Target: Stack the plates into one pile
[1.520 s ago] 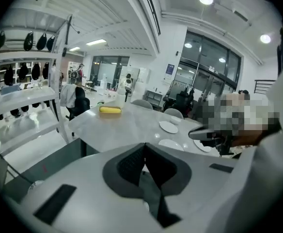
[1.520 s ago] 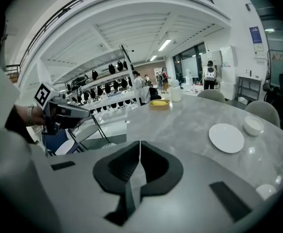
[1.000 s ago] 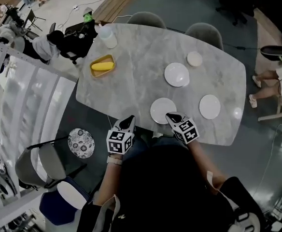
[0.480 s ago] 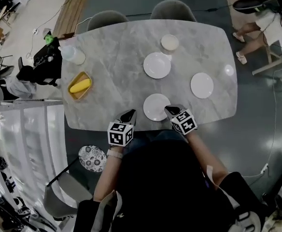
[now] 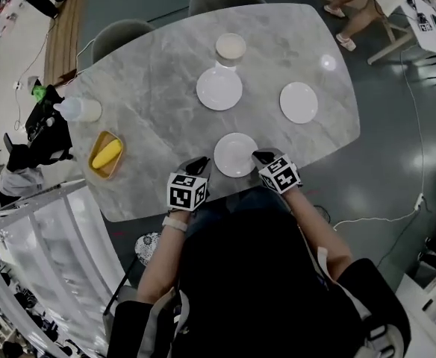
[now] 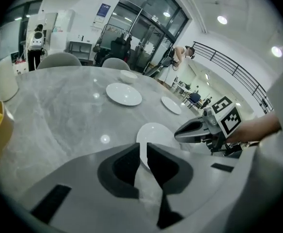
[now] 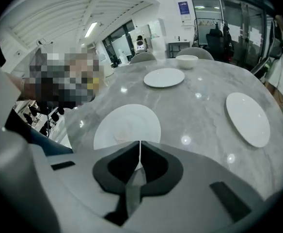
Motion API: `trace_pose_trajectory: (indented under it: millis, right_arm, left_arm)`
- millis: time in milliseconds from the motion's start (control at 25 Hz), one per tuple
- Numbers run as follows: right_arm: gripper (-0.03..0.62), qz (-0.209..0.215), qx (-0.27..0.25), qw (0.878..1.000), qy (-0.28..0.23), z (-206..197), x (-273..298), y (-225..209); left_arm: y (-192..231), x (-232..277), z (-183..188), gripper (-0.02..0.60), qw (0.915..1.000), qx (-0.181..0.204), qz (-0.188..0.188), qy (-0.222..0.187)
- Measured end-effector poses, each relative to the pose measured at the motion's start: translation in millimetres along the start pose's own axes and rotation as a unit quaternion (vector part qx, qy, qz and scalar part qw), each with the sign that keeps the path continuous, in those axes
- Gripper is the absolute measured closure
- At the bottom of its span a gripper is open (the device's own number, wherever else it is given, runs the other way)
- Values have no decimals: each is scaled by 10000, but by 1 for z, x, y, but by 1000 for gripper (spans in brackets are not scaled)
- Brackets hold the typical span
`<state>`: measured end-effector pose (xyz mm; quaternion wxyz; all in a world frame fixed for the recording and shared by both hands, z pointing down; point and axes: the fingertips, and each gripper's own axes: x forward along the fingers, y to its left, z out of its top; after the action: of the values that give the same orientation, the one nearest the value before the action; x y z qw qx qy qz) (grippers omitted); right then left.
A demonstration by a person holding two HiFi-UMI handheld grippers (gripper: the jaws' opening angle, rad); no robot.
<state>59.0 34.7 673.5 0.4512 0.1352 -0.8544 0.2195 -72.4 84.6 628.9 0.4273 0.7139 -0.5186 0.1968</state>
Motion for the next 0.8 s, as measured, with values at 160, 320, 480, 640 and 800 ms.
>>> trace_pose_trajectory:
  millis: [160,320,480,640,800]
  right_arm:
    - [576,-237,237,9994,34,-6,5,-5]
    - [576,-489,496,9975,-88,-5,7,-9]
    - [576,-749,732,9943,-175,-9,11,-12]
    - [576,-1049,960,9892,-355,-12,10,-12]
    - [576,-1244,1223,9832,-536,-13,10,-12]
  left_arm:
    - [-3,15,0,510,9994,88,-295,180]
    - [-12,29,-10,429,9969,206,-577,494]
    - [-17,39,-22,397,9941,289,-758,719]
    - [-27,45,-28,385,9899,316,-1114,823]
    - [-32,50,-30,390,9865,480,-1307,862]
